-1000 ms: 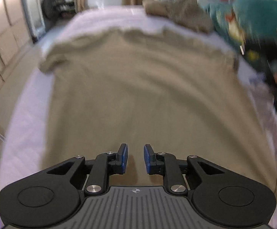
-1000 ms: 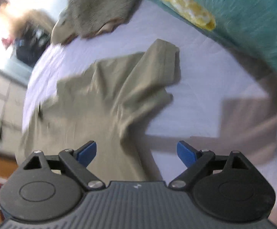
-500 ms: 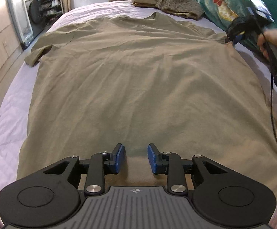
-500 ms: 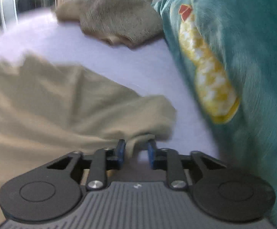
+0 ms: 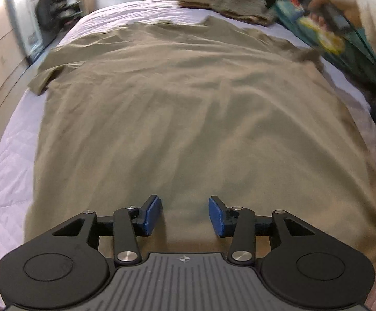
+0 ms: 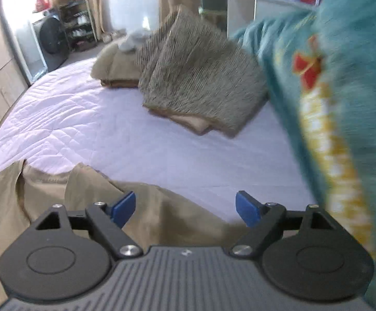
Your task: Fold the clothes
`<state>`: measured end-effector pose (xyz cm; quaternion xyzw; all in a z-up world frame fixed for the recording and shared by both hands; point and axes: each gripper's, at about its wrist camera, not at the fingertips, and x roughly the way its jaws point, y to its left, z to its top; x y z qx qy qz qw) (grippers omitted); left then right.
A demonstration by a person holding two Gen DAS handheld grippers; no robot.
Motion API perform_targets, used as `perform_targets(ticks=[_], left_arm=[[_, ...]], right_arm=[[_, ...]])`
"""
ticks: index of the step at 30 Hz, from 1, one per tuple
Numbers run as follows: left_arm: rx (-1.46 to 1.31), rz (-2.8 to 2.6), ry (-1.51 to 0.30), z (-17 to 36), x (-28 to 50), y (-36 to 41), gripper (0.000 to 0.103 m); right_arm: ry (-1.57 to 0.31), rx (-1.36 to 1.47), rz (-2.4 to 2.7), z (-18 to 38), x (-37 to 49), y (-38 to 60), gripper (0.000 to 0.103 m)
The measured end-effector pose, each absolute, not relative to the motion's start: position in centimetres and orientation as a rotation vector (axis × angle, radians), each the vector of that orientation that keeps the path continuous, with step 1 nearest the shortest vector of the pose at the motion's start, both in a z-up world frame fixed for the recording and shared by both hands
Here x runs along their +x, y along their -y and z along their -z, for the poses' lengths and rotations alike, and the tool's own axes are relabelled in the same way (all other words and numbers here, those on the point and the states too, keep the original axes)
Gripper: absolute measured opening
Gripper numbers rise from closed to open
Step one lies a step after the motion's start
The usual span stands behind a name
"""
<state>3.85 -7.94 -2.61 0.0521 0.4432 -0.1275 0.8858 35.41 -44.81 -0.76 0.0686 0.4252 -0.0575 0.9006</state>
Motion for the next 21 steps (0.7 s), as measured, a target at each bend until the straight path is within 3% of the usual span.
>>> perform_targets(ticks=[1,3,6,8,11,13,14,16,21], left_arm=[[0.1,0.252,-0.91,2.3,4.4,7.8,0.048],[0.097,0.229,-0.899,2.0,5.4,7.6,0.063],[0.09,0.217,-0.902,2.0,6.7,7.5,0.064],[0.085,0.221,-0.902,2.0,7.3,7.3,0.068],[0.107,0.213,-0.871,1.9,8.5,6.8,0.072],[0.125,0.184,-0.843,1.6,9.6,6.3,0.073],[0.124,0.163,-0.835,1.5,10.3,5.9,0.073],[0.087,0.128,-0.821,1.1,11.7,4.9,0.073],[0.021,0.083,-0.815,1.1,13.5,3.3,0.074]], right_arm=[[-0.889,0.144,0.12,1.7,36.7,44.5,0.085],[-0.915,0.106,0.118,3.7,38.9,43.5,0.085],[-0.999,-0.036,0.082,7.0,41.3,41.5,0.089],[-0.98,-0.058,0.082,8.3,41.3,41.1,0.098],[-0.957,0.032,0.066,8.8,41.1,42.4,0.095],[-0.948,0.014,0.039,8.7,40.8,42.5,0.081],[-0.94,-0.013,0.008,8.2,40.7,41.9,0.049],[-0.942,-0.116,-0.02,7.6,40.5,40.2,0.004],[-0.904,-0.352,0.058,7.4,40.3,37.2,0.004]])
